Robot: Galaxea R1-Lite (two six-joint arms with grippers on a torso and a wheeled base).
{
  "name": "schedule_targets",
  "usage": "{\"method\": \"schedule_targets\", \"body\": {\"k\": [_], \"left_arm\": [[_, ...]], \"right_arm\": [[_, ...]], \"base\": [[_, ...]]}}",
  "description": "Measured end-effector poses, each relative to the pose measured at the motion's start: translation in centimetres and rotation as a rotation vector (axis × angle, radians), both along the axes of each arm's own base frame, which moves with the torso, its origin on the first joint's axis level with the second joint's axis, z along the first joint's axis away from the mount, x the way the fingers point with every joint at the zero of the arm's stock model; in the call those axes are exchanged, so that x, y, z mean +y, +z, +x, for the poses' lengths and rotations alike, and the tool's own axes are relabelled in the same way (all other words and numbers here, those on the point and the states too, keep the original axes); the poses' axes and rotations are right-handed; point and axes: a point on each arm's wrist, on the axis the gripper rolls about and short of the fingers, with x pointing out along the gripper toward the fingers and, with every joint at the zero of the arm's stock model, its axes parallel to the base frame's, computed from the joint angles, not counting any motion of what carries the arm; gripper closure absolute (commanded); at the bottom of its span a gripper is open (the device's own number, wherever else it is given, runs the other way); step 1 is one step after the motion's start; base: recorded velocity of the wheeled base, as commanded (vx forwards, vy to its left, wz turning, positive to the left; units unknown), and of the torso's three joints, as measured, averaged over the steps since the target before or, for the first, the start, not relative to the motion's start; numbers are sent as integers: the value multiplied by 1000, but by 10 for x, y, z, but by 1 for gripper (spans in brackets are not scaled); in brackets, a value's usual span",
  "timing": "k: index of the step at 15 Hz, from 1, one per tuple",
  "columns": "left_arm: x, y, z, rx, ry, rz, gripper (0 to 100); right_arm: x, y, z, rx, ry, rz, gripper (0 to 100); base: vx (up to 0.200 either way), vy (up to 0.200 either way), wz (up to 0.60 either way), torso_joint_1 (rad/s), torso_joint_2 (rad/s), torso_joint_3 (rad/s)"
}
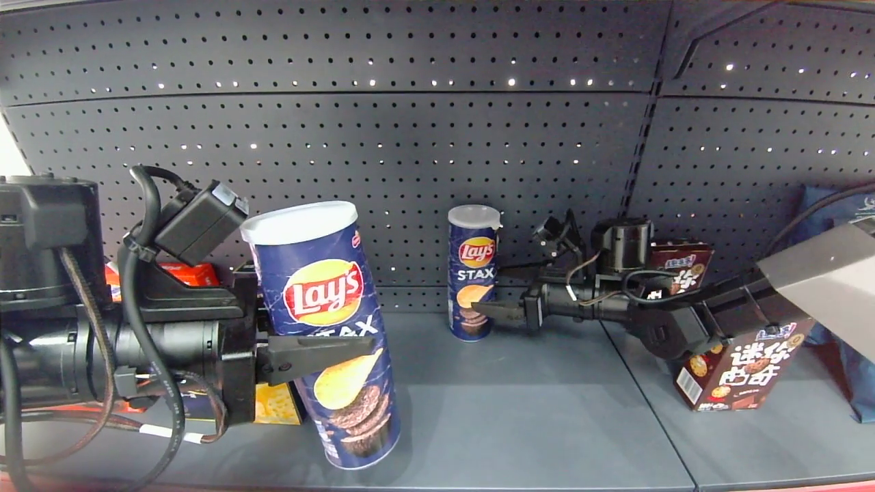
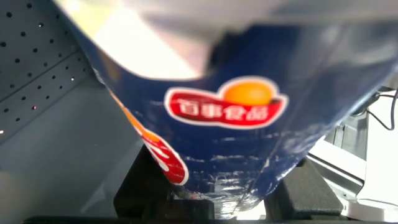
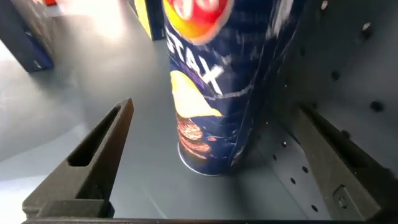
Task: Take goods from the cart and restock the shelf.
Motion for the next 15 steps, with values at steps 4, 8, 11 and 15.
{"method": "schedule_targets", "body": {"k": [4,8,11,15], "left_arm": [[0,0,0,1,0,0,100],[0,0,0,1,0,0,100],[0,0,0,2,1,1,100],[1,-3,-1,9,1,3,100]], "right_arm": [[5,-10,9,8,5,-3,0],[14,-16,17,3,21,1,0],[22,-20,18,4,36,0,0],[28,-25,23,7,41,-1,0]], "base": [[0,0,0,0,0,0],[0,0,0,0,0,0],[0,0,0,0,0,0],[0,0,0,0,0,0]]}}
